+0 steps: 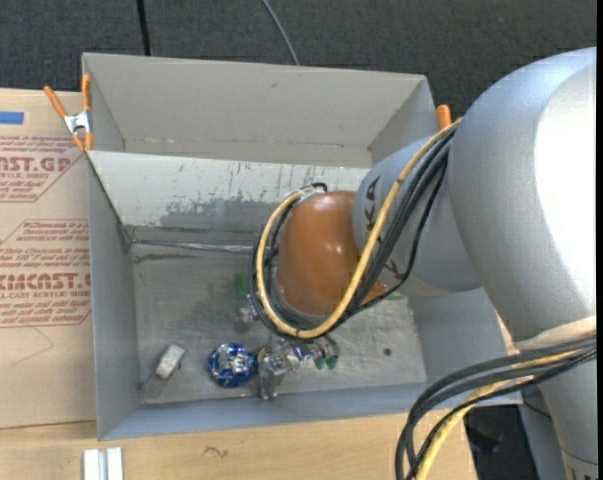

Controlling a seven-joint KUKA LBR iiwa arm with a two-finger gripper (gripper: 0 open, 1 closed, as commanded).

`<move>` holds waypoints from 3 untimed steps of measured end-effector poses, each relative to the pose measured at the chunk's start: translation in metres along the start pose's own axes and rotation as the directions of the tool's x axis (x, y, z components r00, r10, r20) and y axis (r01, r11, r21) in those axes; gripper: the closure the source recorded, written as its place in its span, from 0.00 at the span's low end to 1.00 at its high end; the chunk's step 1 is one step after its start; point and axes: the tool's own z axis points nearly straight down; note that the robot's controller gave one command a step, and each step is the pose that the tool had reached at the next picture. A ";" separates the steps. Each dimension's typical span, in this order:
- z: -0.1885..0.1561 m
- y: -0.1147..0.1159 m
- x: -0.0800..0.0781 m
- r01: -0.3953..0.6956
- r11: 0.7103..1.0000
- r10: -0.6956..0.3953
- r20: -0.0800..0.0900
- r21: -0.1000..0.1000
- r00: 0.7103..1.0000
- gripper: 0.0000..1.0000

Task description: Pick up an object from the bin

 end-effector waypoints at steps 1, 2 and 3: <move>-0.001 0.025 -0.001 -0.099 0.995 0.099 0.004 0.002 0.995 0.00; 0.000 0.026 0.001 -0.099 0.995 0.099 -0.005 0.001 0.995 1.00; -0.213 -0.059 -0.011 0.044 0.999 -0.044 0.000 0.001 0.999 1.00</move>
Offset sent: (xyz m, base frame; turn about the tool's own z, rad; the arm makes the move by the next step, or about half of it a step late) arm -0.0098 0.0255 -0.0028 0.0985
